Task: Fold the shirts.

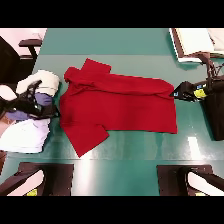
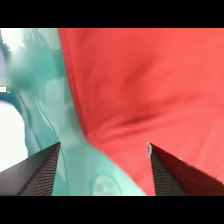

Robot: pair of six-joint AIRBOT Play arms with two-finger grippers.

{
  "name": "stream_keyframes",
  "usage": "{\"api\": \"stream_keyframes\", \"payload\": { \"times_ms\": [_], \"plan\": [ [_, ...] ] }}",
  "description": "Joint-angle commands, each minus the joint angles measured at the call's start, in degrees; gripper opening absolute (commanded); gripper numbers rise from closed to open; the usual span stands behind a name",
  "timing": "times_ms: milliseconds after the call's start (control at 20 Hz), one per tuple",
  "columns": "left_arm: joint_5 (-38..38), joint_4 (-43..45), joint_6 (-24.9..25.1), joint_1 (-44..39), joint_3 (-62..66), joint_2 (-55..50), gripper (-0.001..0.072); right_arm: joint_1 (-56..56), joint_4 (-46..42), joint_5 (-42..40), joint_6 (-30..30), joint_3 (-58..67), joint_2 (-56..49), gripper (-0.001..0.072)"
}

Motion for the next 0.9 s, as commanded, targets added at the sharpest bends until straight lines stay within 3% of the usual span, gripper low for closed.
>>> {"api": "stream_keyframes", "payload": {
  "times_ms": [0,250,600,700,850],
  "plan": [
    [4.5,-3.1,-0.6,0.1,-7.5,2.1,0.0642,0.1,1.0,-1.6,-0.1,-2.1,2.9,0.0375],
    [10.5,-4.7,-1.2,-3.8,-11.0,1.9,0.0641,0.2,1.9,-1.4,-0.1,-2.1,3.0,0.0375],
    [11.7,-4.6,-2.9,-5.1,-11.4,1.6,0.064,0.2,1.9,-0.7,-0.1,-2.1,3.0,0.0375],
    [11.8,-4.5,-3.2,-5.1,-11.4,1.6,0.0379,0.2,1.9,-0.8,-0.2,-2.1,3.0,0.0375],
    [11.6,-4.1,-3.3,-5.1,-11.3,1.6,0.0371,0.1,1.8,-0.9,-0.2,-2.1,3.0,0.0375]
  ]
}}
